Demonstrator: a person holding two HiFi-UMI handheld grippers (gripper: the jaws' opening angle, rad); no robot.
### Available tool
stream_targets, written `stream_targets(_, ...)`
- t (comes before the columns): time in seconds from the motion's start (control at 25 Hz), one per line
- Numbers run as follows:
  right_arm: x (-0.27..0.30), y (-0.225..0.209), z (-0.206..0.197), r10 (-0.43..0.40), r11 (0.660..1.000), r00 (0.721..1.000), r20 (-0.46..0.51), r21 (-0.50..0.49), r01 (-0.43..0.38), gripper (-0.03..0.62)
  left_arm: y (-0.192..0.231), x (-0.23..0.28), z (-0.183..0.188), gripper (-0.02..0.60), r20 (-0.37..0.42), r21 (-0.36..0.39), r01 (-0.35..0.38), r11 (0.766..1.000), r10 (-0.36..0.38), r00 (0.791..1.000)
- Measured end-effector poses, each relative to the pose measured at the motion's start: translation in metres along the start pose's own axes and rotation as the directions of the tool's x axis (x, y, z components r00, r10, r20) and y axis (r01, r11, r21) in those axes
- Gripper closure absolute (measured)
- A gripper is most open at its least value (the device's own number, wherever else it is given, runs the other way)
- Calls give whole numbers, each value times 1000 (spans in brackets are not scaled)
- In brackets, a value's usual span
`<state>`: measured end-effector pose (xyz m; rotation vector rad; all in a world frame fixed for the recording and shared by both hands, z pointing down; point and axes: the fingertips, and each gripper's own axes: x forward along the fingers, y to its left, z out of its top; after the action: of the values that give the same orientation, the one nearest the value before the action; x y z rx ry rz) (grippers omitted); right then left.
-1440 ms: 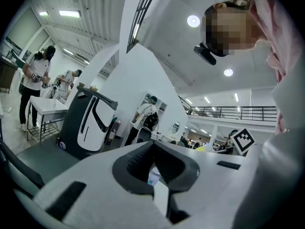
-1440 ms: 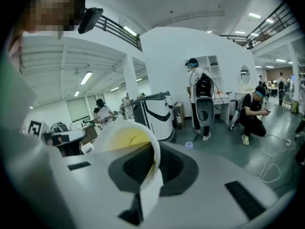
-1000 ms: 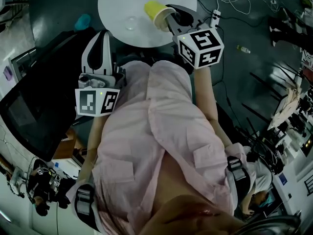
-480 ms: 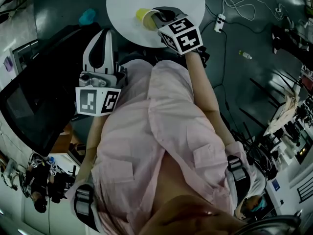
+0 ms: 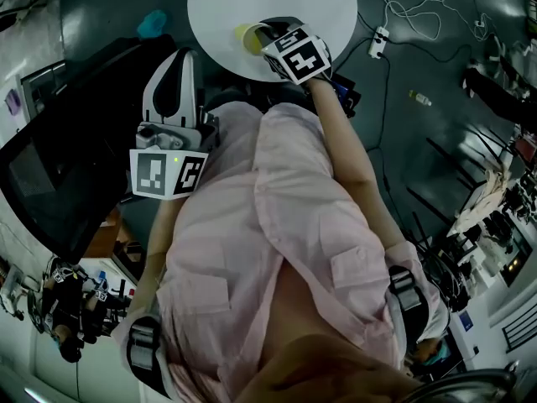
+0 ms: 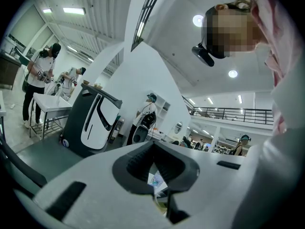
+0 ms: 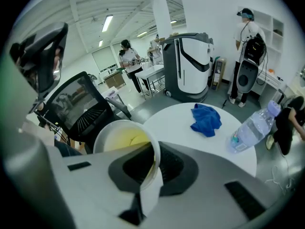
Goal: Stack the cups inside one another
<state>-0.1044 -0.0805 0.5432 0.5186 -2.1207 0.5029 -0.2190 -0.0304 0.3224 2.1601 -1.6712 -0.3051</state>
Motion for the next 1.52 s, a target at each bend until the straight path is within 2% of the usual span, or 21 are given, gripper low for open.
stream_targets(0.52,45,5,-26,51,997,988,-146,-52,-59,557,0,-1,-1,566,-4,2,-15,1000,15,1000)
stream_targets(1.0,59,7,-30,19,986,981,-195,-162,-51,557,1,-6,1,566,7,5,-26,1000,26,1000)
stream_targets(1.32,60,13,-32,17,978,981,-191,-203,-56,554,3,-7,1,566,9,-3,-28,1000,28,1000)
stream_targets(1.36,60,14,-32,20,977,982,-187,-205,-59,546,3,-7,1,566,9,-5,-27,1000,27,1000)
stream_targets(1.44,60,16,-30,26,977,984,-177,-203,-63,466,3,-8,2,566,11,-6,-27,1000,27,1000)
stream_targets(1.52,60,17,-28,26,978,986,-168,-201,-60,445,3,-9,2,566,12,-7,-28,1000,28,1000)
